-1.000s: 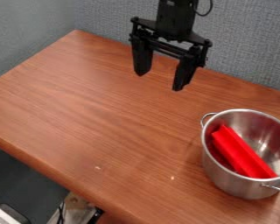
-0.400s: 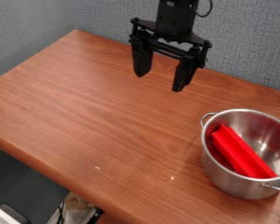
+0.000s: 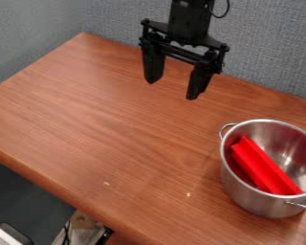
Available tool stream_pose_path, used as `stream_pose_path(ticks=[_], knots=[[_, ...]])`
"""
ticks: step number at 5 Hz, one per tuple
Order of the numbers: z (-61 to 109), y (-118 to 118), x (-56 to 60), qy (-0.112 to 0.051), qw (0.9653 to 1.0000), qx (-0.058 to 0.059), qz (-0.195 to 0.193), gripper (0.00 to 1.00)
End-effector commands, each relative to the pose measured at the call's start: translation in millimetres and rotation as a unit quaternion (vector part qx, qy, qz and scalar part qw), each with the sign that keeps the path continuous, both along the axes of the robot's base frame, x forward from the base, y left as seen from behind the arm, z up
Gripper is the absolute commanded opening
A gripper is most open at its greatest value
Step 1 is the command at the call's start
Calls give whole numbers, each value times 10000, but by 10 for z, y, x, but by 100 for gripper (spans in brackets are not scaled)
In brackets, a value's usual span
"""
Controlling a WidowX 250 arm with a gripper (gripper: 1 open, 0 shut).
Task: Put the red object in the metal pot
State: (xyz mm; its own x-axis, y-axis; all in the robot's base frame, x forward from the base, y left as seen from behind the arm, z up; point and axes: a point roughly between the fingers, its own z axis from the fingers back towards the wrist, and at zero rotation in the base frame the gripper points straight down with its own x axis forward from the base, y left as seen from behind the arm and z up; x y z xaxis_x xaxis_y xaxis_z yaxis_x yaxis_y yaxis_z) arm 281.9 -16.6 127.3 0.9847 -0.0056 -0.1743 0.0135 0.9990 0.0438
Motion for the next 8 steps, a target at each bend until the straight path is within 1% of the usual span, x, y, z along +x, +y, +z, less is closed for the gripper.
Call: stream_pose_path(ticks=[1,8], knots=[[62,16,26,-129,9999,-11,27,100],[67,-31,47,-177,9998,-8,-59,100]])
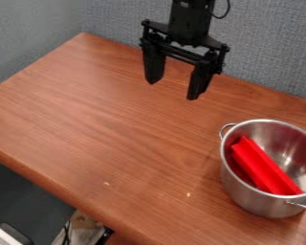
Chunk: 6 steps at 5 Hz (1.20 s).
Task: Put the red object in the metal pot
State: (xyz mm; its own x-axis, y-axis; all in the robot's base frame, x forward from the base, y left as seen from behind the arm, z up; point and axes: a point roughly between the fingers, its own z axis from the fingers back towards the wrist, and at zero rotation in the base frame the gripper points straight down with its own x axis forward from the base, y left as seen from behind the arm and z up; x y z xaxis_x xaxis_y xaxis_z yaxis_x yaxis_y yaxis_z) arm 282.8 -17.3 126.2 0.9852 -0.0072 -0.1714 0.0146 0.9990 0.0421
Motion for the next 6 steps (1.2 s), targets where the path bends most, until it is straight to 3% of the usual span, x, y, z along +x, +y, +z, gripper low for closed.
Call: stream_pose_path(ticks=[1,6], knots=[[81,-29,39,-170,9998,3,-64,100],[50,24,50,-188,9998,-50,-101,100]])
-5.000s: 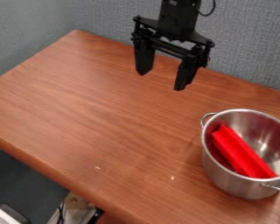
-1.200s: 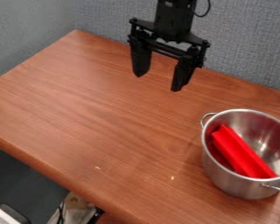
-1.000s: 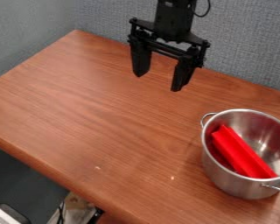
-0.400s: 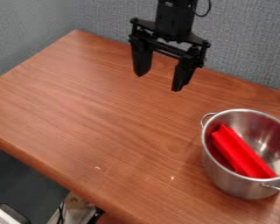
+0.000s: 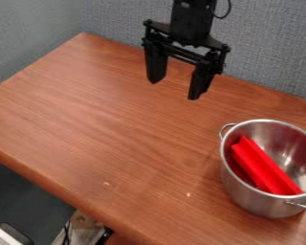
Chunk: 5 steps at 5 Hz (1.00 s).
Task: Put the red object in the metal pot
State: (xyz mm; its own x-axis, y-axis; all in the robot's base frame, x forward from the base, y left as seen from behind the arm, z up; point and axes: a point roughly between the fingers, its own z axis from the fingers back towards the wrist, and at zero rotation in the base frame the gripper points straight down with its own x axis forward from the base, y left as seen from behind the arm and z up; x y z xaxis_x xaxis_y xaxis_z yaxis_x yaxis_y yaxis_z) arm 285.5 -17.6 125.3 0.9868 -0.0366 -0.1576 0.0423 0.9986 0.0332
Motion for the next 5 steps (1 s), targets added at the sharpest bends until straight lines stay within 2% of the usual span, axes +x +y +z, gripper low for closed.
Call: stream_pose_path(ticks=[1,5], knots=[[56,44,22,-122,9999,-18,55,100],[42,88,24,-150,9998,-96,63,100]])
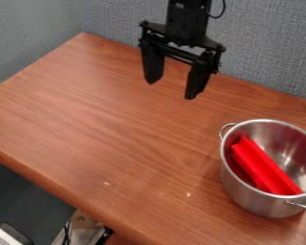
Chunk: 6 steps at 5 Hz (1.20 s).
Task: Put the red object in the metal pot
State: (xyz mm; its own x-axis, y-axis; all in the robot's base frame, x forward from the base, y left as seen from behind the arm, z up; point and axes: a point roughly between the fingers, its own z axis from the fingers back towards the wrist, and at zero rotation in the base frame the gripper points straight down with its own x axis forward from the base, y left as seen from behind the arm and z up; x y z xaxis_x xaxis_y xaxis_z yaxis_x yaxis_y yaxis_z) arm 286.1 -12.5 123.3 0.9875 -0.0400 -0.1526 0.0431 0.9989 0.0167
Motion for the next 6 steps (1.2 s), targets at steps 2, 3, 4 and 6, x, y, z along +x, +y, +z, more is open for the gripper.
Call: stream_pose_path(ticks=[2,3,4,6], knots=[[47,44,19,-119,9999,-49,30,100],[41,44,19,-115,9999,-65,9,100],[46,40,19,-124,9999,-90,-15,100],[55,39,17,-128,9998,-127,-39,100]])
